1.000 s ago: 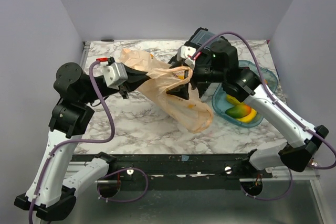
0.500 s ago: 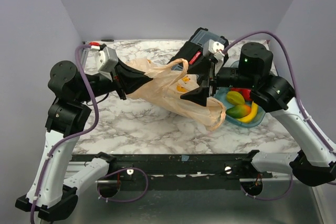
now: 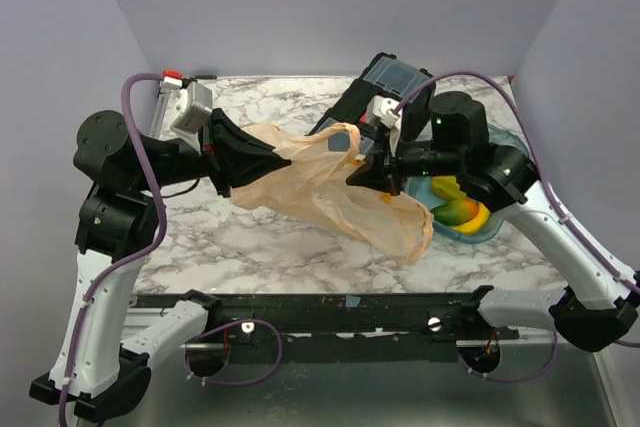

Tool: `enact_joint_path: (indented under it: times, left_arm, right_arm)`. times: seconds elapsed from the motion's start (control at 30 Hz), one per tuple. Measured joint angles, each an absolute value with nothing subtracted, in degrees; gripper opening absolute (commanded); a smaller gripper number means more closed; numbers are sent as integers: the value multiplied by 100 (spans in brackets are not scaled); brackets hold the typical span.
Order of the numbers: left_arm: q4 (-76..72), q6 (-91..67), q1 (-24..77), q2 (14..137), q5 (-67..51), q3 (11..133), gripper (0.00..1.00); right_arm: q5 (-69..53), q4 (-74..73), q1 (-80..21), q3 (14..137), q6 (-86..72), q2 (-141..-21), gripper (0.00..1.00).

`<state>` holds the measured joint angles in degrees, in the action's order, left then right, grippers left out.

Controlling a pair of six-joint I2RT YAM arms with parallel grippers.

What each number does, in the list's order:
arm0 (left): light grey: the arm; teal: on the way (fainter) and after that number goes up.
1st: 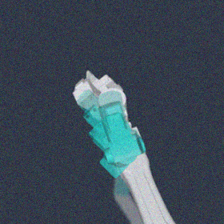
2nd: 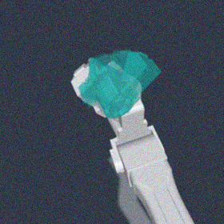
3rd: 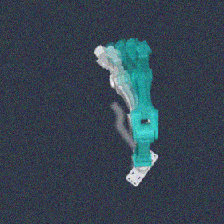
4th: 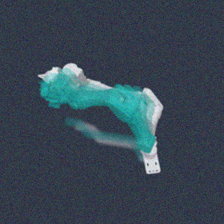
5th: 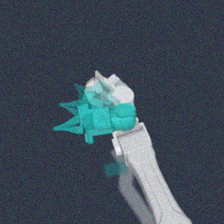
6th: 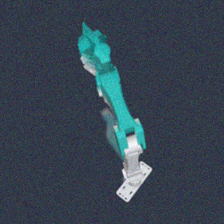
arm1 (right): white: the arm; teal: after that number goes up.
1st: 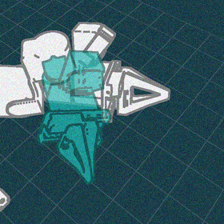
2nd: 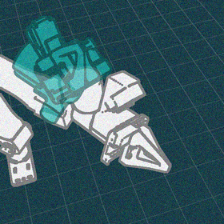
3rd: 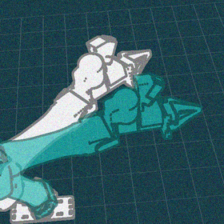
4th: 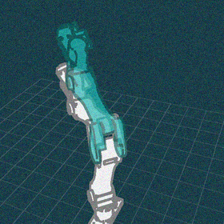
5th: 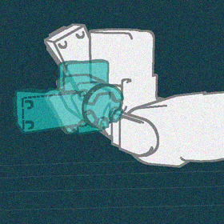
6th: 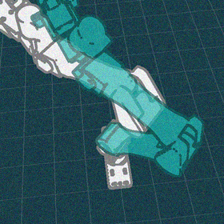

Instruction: Place the fake fruits into the plastic bag and tie a complex knot

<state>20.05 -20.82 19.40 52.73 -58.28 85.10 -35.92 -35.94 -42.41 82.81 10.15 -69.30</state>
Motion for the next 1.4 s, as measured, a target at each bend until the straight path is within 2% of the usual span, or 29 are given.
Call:
enact_joint_path:
  times: [0.2, 0.4, 0.53, 0.57, 0.6, 0.63, 0.67, 0.7, 0.73, 0.9, 1.17, 1.4]
  left_arm:
    - [2300, -2060, 1737, 5275, -6252, 8781, 0]
    - [2086, -1903, 1553, 4890, -6042, 7456, 1]
    - [2051, -1782, 1214, 5454, -5594, 7050, 0]
    - [2051, -1802, 1096, 5708, -5601, 7096, 3]
    - [2093, -1835, 958, 5964, -5647, 7148, 17]
    - [2119, -1852, 902, 6080, -5704, 7172, 39]
    - [2202, -1844, 814, 6230, -5813, 7177, 70]
    - [2333, -1841, 760, 6274, -5839, 7153, 90]
    - [2399, -1824, 703, 6252, -5850, 7091, 98]
    - [3138, -1597, 292, 5371, -5568, 6783, 98]
    - [4416, -823, 148, 4744, -4611, 7596, 99]
    - [4906, -30, 320, 3579, -4497, 6722, 99]
  right_arm:
    - [-3900, -4032, -4241, 8969, 738, -6554, 1]
    - [-4261, -4016, -4265, 8702, -172, -6071, 1]
    - [-4436, -4007, -4211, 8355, -611, -6388, 1]
    - [-4504, -4012, -4160, 8309, -685, -6532, 1]
    - [-4582, -4018, -4088, 8274, -755, -6670, 0]
    - [-4646, -4018, -4016, 8250, -805, -6779, 1]
    - [-4724, -4018, -3953, 8219, -860, -6853, 1]
    - [-4812, -4040, -3892, 8178, -913, -6886, 1]
    - [-4884, -4049, -3828, 8121, -972, -6884, 1]
    - [-4842, -3900, -3765, 7749, -1378, -6685, 1]
    - [-4224, -3251, -3756, 6934, -2038, -6685, 1]
    - [-4136, -2888, -3750, 6469, -2397, -6707, 1]
